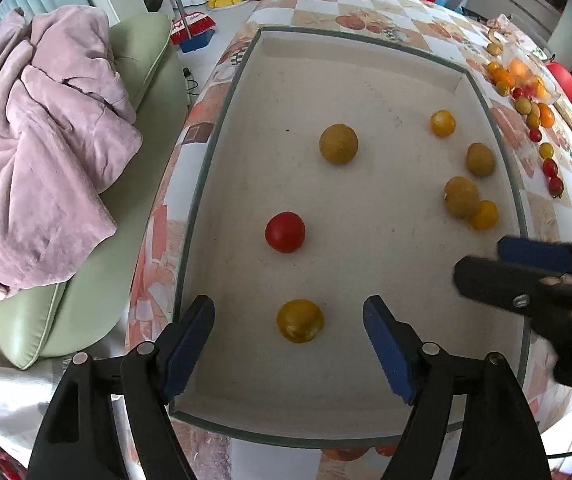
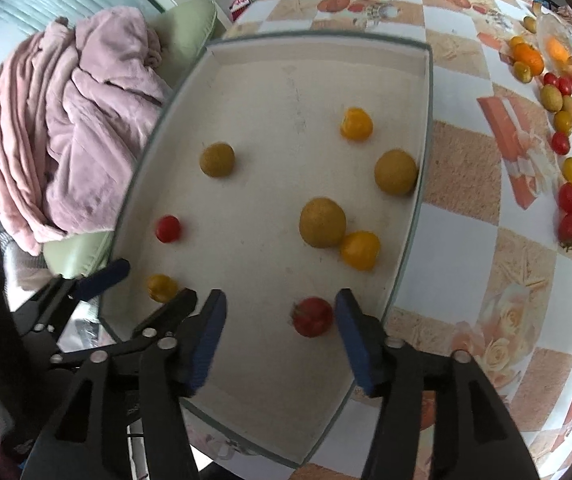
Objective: Organize fruits
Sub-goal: 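Return to the fruits and grasp a yellow cherry tomato with the right tool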
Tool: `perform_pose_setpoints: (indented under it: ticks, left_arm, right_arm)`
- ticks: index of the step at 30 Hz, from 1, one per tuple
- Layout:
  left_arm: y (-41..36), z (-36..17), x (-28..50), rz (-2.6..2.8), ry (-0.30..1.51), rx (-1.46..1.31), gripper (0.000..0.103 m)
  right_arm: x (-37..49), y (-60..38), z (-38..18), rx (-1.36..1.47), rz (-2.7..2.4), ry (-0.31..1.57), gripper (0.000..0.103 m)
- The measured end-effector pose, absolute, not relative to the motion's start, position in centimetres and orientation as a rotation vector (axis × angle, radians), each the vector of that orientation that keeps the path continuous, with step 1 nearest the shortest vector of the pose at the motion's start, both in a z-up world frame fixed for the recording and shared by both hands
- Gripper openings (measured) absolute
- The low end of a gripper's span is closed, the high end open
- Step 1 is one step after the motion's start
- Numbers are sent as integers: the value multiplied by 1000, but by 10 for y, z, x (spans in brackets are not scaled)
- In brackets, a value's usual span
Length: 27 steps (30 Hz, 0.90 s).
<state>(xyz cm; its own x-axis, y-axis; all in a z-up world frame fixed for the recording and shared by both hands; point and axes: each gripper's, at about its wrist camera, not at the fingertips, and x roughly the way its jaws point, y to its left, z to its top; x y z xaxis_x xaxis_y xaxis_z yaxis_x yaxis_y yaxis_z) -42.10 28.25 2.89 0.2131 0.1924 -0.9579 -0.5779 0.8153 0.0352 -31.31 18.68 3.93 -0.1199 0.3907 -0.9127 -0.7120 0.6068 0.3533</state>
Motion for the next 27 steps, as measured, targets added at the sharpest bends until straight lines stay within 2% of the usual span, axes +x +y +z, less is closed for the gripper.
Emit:
perform_pose_setpoints:
  ticks: [2,5,11,23,25,27]
  left_arm:
    - [282,31,-419,549,1249,-356,78]
    - [279,40,-412,533,1237,-337,78]
    - [267,59,-382,481,1195,-294,78]
    - [230,83,-305,393,1148,-251,78]
    - [226,85,-294,390,1146,-249,78]
    - [223,86,-283,391,1140,-245,78]
  right_arm:
    - [-309,183,46,-270,960,1388,79]
    - [-300,172,56,-231,937,1362,81]
    - [-261,131,65,-178,803,1322,82]
    - [-146,69,48,-103,513,1291,81]
    - [-133,71,42,-102,505,1288,78]
    - [-123,74,35,-110,513,1296,67]
